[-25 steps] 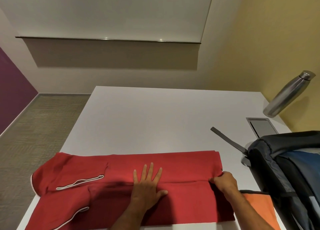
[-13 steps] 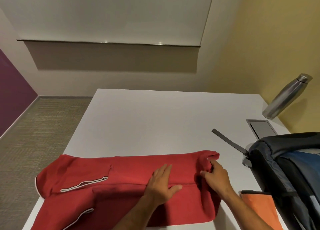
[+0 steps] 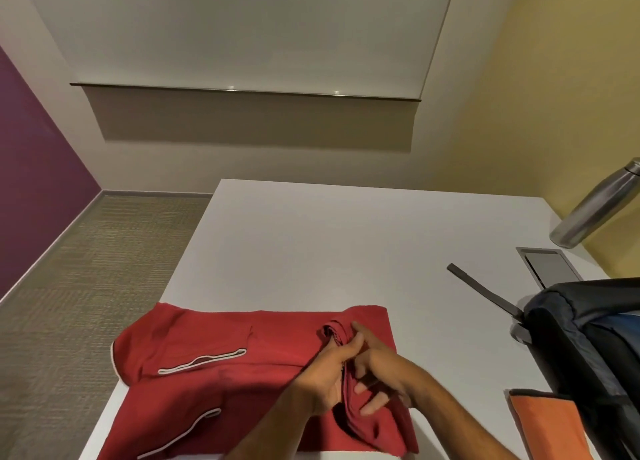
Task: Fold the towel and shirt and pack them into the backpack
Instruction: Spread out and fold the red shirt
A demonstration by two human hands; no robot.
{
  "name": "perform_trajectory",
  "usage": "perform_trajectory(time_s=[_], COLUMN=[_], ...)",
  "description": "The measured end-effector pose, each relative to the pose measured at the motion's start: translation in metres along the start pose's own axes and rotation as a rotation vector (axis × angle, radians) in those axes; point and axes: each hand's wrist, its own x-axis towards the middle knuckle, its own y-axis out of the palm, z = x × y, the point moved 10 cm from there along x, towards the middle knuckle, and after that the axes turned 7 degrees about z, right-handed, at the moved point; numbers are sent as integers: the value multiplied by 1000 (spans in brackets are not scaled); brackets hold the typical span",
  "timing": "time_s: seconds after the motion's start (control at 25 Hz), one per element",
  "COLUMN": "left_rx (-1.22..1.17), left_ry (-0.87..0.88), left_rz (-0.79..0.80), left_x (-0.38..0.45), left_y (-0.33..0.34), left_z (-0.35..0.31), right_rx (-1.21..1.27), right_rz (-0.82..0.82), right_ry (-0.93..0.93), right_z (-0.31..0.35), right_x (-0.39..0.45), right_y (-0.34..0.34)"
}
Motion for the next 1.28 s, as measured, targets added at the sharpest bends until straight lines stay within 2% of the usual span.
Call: perform_trajectory(time_s=[0.16,0.24,0.4,0.52,0.64,0.76,0.84,0.92,0.96,1.04,1.12,1.28], left_rx=[262,326,469,479,553,662,946,1399,1540,1608,1653,1774], left_ry=[34,40,116,110,33,-37,-77,-68,27,195,226,-76], left_rz=[-82,-119,-106,-120,-272,-446,-582,-696,-692,-548,-402,-330], left_x=[-11,-16,-33,-43,-50,-60,-69,-76,-74,-66,-57,-45], left_y=[-42,-63,-79,-94,-138,-168,-172,-162,-152,-132,-122,-125], left_z=[-9,-13,-43,-58,-52,-46,-61,-80,-85,-78,-59,-35], right_rx=[259,297,285,252,173,45,-56,-50,-11,60,42,-24], right_rz=[200,203,105,41,-32,-235,-396,-449,-443,-437,-454,-501], right_ry=[-19,-31,-27,23,76,103,113,107,105,108,103,70], right_z=[-1,-3,-17,-35,-52,-63,-68,-74,-77,-83,-87,-76], right_x=[3,4,8,12,15,19,21,29,33,44,57,58], right_y=[19,18,0,-11,-18,-38,-55,-61,-60,-58,-57,-51])
